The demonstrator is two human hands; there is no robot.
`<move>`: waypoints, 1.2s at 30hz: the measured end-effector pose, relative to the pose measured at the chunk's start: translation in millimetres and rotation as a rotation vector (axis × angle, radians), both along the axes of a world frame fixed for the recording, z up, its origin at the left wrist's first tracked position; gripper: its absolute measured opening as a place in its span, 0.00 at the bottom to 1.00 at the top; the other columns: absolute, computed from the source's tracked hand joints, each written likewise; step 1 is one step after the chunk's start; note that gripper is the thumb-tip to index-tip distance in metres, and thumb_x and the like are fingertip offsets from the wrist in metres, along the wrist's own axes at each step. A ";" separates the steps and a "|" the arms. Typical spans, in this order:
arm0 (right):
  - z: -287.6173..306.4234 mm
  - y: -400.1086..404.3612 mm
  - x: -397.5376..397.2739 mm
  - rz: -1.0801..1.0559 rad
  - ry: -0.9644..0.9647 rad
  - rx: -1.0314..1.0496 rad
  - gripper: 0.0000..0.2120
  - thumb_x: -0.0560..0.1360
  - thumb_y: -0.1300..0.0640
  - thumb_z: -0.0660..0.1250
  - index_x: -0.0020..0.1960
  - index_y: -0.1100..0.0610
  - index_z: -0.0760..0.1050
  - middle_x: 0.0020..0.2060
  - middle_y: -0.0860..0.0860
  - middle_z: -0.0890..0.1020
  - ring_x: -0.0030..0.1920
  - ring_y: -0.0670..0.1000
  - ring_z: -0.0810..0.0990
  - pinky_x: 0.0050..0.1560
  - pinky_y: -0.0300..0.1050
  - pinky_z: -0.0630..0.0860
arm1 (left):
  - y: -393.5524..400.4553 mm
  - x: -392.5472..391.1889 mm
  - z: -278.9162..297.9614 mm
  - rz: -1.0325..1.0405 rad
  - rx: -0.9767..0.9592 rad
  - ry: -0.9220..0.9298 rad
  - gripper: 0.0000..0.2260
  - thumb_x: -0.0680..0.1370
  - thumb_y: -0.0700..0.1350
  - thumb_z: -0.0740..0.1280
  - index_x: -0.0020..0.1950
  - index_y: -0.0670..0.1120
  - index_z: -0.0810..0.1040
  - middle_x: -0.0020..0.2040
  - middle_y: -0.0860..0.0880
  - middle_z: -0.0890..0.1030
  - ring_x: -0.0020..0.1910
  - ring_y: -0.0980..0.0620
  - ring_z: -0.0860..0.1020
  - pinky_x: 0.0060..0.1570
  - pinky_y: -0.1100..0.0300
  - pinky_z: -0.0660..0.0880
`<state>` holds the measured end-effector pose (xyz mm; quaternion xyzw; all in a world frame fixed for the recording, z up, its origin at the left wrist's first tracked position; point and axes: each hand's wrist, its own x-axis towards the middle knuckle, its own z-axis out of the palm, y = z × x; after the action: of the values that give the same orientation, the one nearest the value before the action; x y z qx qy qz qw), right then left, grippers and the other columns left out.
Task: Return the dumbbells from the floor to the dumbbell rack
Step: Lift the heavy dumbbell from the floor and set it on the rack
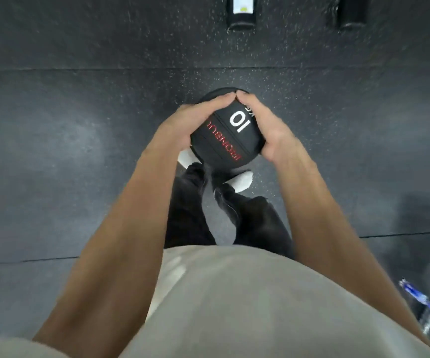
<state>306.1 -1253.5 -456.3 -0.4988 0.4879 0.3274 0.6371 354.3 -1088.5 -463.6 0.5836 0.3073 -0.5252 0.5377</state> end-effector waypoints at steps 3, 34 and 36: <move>50.8 28.9 27.9 0.035 -0.007 -0.040 0.23 0.70 0.43 0.78 0.58 0.57 0.85 0.48 0.55 0.89 0.49 0.54 0.89 0.50 0.50 0.86 | 32.0 16.1 44.2 0.051 -0.001 -0.038 0.20 0.67 0.51 0.83 0.55 0.46 0.85 0.47 0.49 0.89 0.44 0.52 0.88 0.40 0.59 0.83; 112.2 311.8 612.9 0.137 0.044 0.035 0.28 0.64 0.41 0.82 0.57 0.56 0.84 0.46 0.56 0.89 0.49 0.57 0.89 0.57 0.57 0.84 | 318.3 564.5 118.5 0.339 0.062 -0.080 0.20 0.68 0.46 0.83 0.56 0.42 0.84 0.45 0.47 0.89 0.40 0.51 0.88 0.32 0.61 0.81; 119.6 317.4 655.7 0.128 0.031 0.076 0.28 0.65 0.40 0.81 0.58 0.56 0.85 0.47 0.57 0.89 0.50 0.58 0.88 0.60 0.59 0.83 | 322.9 610.8 129.4 0.323 0.075 -0.080 0.18 0.69 0.46 0.82 0.56 0.43 0.84 0.45 0.47 0.89 0.41 0.51 0.88 0.35 0.60 0.81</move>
<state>961.8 -936.1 -336.7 -0.4994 0.4523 0.3933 0.6256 965.2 -765.6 -334.3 0.5666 0.3948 -0.3965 0.6049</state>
